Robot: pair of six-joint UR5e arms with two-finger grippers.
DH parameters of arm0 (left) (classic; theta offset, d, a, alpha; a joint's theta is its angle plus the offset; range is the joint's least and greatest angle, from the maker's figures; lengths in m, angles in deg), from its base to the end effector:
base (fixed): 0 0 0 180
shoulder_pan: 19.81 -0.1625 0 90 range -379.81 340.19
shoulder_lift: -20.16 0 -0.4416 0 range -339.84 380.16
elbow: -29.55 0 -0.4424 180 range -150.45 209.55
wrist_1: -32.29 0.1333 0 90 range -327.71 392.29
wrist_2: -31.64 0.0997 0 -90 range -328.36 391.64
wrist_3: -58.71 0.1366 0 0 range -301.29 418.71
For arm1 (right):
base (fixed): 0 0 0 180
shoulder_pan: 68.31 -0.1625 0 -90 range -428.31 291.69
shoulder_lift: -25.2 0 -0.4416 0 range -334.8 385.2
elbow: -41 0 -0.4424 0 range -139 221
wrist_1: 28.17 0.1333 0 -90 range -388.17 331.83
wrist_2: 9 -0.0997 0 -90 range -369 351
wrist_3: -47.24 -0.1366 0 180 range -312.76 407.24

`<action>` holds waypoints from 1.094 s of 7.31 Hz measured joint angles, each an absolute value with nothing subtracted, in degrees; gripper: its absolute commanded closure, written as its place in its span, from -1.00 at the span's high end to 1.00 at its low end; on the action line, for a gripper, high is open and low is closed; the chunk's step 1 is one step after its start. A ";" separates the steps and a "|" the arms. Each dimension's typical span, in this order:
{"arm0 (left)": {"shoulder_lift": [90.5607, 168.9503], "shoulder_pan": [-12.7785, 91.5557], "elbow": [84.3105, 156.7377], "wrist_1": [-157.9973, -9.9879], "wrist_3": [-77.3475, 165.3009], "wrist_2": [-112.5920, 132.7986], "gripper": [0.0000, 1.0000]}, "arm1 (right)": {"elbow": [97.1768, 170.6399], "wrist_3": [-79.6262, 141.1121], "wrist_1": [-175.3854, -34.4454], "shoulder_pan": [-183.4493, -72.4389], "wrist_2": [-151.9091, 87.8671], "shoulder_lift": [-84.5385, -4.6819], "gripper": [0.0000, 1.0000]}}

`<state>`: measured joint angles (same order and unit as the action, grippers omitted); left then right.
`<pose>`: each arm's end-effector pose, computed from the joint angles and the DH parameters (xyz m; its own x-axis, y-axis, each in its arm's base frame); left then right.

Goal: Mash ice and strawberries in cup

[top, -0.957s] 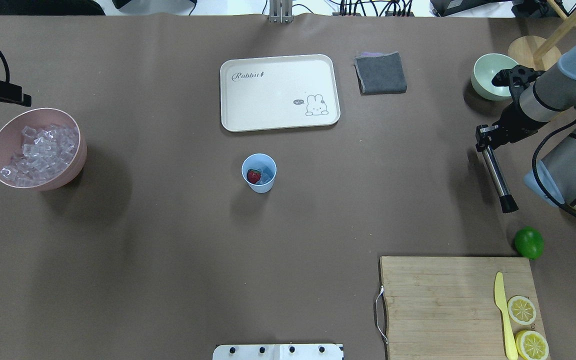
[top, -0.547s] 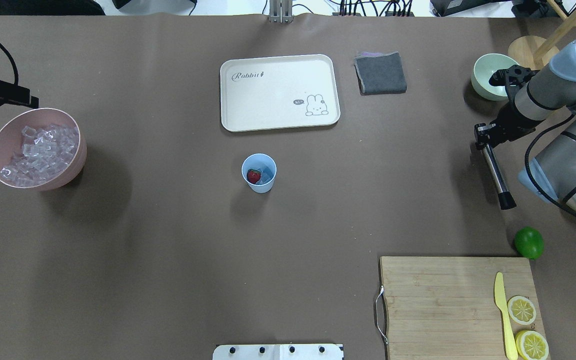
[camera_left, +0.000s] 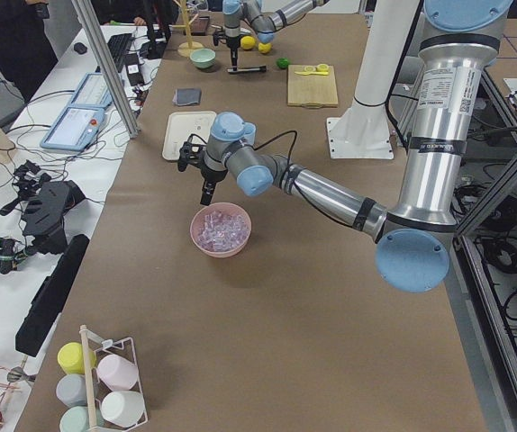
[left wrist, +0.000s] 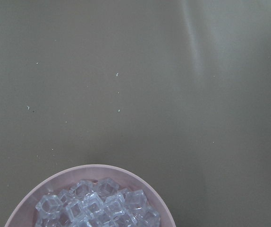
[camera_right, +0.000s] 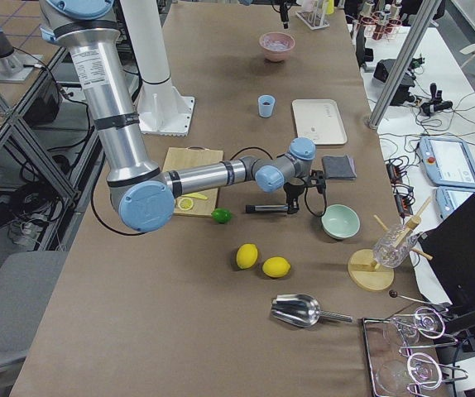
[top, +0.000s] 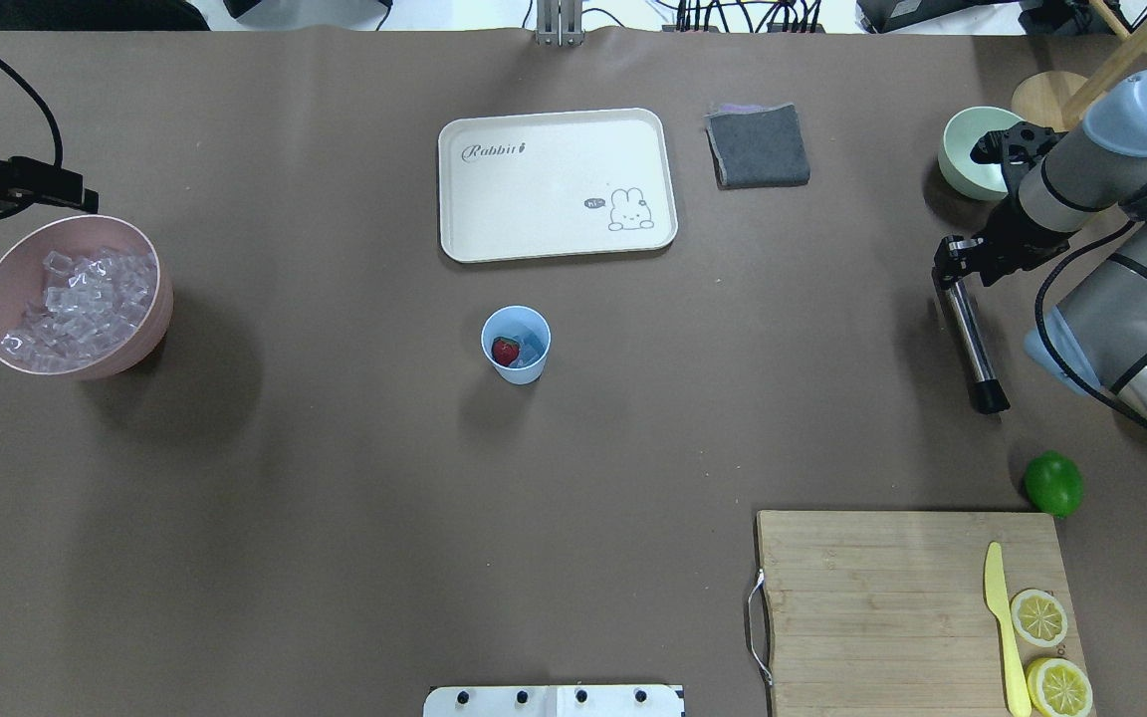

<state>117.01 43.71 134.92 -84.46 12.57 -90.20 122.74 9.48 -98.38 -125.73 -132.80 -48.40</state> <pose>0.2195 -0.5780 0.4346 0.6150 0.0856 -0.7839 0.2175 0.9371 0.2730 -0.3307 -0.6240 0.5771 0.7340 -0.0714 0.6754 0.0333 0.9970 0.0693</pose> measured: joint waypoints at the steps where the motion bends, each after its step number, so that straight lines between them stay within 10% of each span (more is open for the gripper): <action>1: 117.30 43.65 134.77 -84.46 12.57 -90.19 0.94 | 122.78 9.64 -98.51 -126.30 -132.89 -48.33 1.00; 8: 116.99 44.37 134.50 -86.28 12.42 -89.30 0.95 | 135.14 42.92 -123.14 -150.17 -144.40 -56.14 1.00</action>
